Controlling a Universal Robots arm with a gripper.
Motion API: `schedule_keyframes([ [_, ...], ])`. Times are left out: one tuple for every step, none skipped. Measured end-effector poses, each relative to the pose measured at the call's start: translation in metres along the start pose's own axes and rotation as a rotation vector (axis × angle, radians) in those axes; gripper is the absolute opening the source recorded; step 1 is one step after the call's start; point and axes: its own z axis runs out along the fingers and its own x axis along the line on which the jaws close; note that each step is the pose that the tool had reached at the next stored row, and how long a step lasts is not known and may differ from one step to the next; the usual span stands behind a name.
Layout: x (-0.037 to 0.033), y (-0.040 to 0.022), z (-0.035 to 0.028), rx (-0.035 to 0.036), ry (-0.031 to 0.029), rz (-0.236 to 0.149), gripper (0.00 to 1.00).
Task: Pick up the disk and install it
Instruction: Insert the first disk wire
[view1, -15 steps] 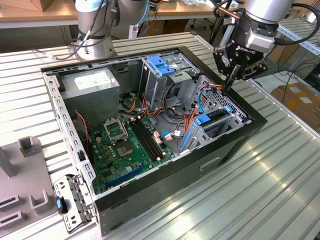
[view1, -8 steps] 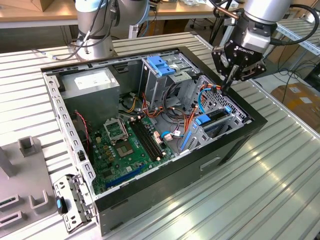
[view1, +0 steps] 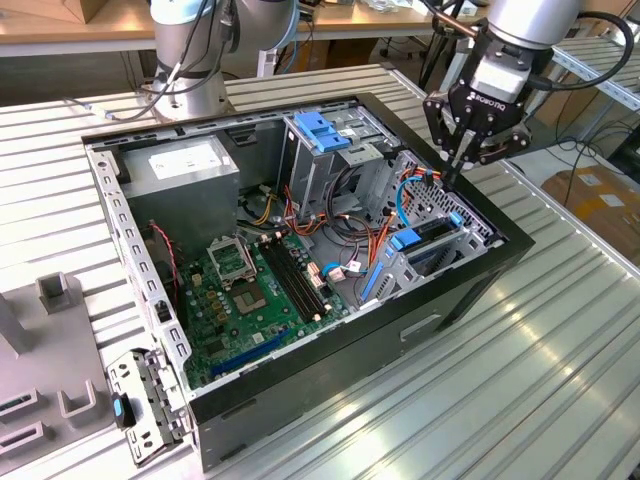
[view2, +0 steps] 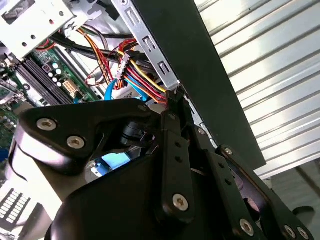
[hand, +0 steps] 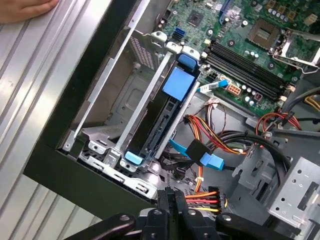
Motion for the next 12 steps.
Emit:
schedule_keyframes([
  [0.0, 0.0, 0.0002, -0.0013, 0.0, 0.025, 0.16],
  [0.0, 0.0, 0.0003, -0.002, 0.0, 0.038, 0.16],
  [-0.0002, 0.0003, 0.0004, -0.0021, -0.0002, 0.042, 0.16],
  [-0.0005, 0.001, 0.0005, -0.002, -0.0003, 0.042, 0.16],
  [-0.001, 0.002, 0.0004, -0.0019, 0.0, 0.042, 0.16],
  [-0.0018, 0.0038, 0.0003, -0.0016, 0.0003, 0.042, 0.16],
  [-0.0029, 0.0065, 0.0002, -0.0011, 0.0005, 0.042, 0.16],
  [-0.0052, 0.0114, 0.0001, 0.0005, 0.0007, 0.042, 0.16],
  [-0.0061, 0.0132, 0.0001, 0.001, 0.001, 0.043, 0.16],
  [-0.0062, 0.0135, 0.0001, 0.0005, 0.0011, 0.054, 0.16],
  [-0.0062, 0.0135, 0.0003, -0.0003, 0.0011, 0.07, 0.16],
  [-0.0063, 0.0135, 0.0003, -0.0011, 0.0011, 0.085, 0.16],
])
